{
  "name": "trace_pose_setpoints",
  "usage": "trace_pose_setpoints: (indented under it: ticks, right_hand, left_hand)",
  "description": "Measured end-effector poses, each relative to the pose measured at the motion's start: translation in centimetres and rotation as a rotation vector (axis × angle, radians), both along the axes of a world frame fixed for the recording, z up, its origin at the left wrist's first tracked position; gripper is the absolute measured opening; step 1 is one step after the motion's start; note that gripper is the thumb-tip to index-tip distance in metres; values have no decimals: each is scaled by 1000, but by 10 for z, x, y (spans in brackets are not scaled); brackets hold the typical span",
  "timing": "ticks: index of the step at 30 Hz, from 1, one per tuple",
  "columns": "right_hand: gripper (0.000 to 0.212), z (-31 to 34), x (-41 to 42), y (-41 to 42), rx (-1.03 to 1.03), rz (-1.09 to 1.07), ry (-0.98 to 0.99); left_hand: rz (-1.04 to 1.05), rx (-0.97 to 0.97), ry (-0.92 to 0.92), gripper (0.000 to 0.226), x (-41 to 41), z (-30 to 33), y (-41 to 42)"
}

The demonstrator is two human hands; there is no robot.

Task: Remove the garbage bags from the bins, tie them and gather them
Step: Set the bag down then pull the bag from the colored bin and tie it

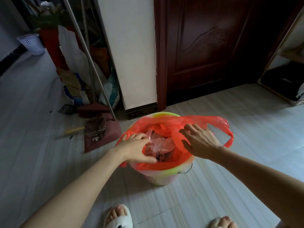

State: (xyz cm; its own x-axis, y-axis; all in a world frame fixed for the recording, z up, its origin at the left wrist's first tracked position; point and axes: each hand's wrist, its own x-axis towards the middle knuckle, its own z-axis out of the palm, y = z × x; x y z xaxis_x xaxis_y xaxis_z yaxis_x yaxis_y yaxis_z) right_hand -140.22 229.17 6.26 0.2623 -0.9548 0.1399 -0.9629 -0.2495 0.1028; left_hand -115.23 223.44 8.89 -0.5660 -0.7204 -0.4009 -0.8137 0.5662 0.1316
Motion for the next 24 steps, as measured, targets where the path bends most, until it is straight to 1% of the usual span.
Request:
trace_pose_setpoints:
  ticks: [2, 3, 4, 6, 9, 10, 12, 13, 15, 16, 17, 19, 22, 23, 24]
  right_hand:
    - [57, -1, -2, -9, 11, -98, -9]
    - [65, -2, -4, -15, 45, -161, -41]
    - [72, -4, -6, -21, 96, -219, -79]
    - [81, -6, -11, -33, 184, -294, -112]
    - [86, -10, -22, -45, 217, -344, -102]
    - [87, -11, -24, -47, 237, -373, -121]
    - [85, -14, -25, -52, 295, -436, -144]
    - [78, -15, -25, -52, 334, -451, -150]
    - [52, -13, -24, -49, 374, -427, -230]
    - [46, -12, -23, -46, 371, -400, -272]
    - [46, -10, -21, -41, 365, -367, -287]
    - [48, -8, -17, -30, 350, -301, -269]
    - [39, -4, -11, -10, 429, -218, -263]
    - [35, -3, -9, -4, 486, -202, -271]
    - [37, -4, -6, 0, 552, -186, -259]
  left_hand:
    - [144, -137, 126, 82, 0, -11, -12]
    - [240, -176, 143, 81, 1, -17, -18]
    - [337, -175, 134, 81, 3, -25, -22]
    - [494, -86, 103, 81, 7, -40, -31]
    - [668, 78, 157, 79, 16, -55, -42]
    - [696, 88, 174, 76, 18, -58, -44]
    - [721, 21, 193, 61, 22, -61, -48]
    - [723, -38, 216, 51, 24, -62, -49]
    - [693, -155, 287, 34, 26, -61, -49]
    - [649, -214, 314, 29, 26, -59, -48]
    - [583, -268, 313, 26, 25, -55, -46]
    - [429, -319, 261, 30, 21, -44, -37]
    - [198, -268, 160, 35, 10, -32, -14]
    - [134, -223, 114, 44, 8, -33, -5]
    - [86, -162, 47, 57, 7, -35, 3]
